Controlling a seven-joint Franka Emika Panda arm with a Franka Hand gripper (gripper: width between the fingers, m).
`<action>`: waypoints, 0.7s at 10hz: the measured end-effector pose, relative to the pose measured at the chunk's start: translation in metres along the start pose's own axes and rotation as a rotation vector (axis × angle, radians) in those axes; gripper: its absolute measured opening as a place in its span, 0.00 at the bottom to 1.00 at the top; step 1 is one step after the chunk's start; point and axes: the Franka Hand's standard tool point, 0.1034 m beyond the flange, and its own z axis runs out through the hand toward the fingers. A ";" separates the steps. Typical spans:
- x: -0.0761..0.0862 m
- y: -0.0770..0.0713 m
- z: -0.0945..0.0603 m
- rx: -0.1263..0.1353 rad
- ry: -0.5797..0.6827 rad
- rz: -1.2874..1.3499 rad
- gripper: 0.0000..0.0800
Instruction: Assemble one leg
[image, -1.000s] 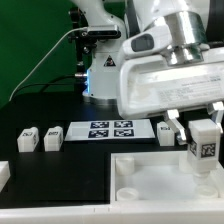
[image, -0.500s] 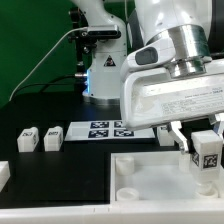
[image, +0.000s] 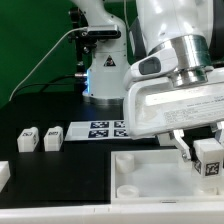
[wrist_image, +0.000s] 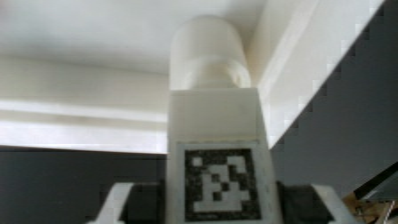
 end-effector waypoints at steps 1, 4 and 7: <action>0.002 0.001 0.002 -0.007 0.038 0.001 0.37; 0.003 0.001 0.002 -0.007 0.041 0.002 0.37; 0.001 0.000 0.004 -0.002 0.019 0.002 0.51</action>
Offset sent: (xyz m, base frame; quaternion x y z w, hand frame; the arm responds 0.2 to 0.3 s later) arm -0.0024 0.0020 -0.0099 -0.0053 0.0011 0.0084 1.0000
